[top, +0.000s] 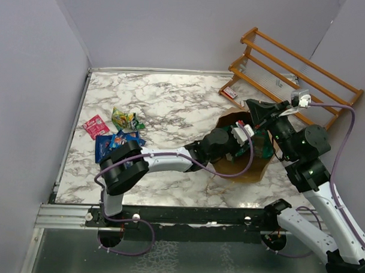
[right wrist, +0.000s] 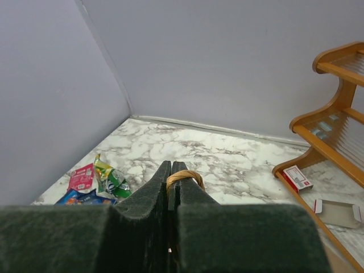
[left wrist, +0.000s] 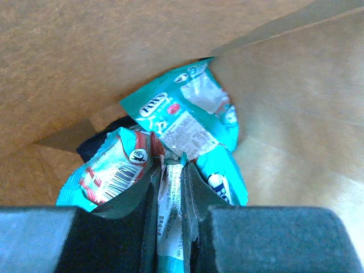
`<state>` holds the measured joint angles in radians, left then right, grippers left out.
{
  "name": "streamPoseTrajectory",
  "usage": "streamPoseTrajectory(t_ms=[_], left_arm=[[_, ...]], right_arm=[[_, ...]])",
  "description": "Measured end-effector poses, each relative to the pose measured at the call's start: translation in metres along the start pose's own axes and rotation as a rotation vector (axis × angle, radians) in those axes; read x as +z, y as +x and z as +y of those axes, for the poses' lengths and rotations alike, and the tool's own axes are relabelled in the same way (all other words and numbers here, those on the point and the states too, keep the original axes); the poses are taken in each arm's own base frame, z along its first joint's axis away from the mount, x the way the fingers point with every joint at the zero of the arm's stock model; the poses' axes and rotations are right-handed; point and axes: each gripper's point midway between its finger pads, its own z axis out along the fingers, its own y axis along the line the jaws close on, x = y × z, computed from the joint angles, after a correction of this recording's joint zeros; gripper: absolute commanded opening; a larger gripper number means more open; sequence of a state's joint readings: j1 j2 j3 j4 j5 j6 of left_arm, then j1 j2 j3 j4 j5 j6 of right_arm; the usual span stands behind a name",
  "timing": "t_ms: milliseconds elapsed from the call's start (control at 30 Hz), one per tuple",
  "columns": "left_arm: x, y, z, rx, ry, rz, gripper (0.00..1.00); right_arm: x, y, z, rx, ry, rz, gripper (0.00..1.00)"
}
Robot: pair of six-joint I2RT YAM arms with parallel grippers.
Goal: Take the snacks out of the paper bag
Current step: Take out the snack from the paper bag.
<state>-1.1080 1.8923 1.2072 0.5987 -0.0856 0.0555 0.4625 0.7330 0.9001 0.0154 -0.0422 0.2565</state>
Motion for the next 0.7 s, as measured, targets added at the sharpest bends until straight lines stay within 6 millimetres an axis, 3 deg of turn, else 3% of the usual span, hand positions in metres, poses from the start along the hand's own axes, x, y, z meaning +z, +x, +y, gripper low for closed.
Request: streamPoseTrajectory(t_ms=[200,367,567,700], left_arm=[[-0.027,-0.017,-0.021,-0.075,0.115,0.021,0.00],[-0.063,-0.042,-0.046,-0.111,0.257,0.004,0.00],[-0.129,-0.106,-0.068,-0.146,0.438,-0.168,0.00],[-0.178,-0.146,-0.071,-0.126,0.506,-0.300,0.00]], right_arm=[[0.000,0.002,-0.002,-0.006,0.006,0.004,0.02],[0.000,0.002,-0.004,-0.014,0.015,0.003,0.02],[-0.001,0.003,-0.004,-0.015,0.015,0.003,0.02],[-0.001,0.003,-0.004,-0.015,0.016,0.003,0.02]])
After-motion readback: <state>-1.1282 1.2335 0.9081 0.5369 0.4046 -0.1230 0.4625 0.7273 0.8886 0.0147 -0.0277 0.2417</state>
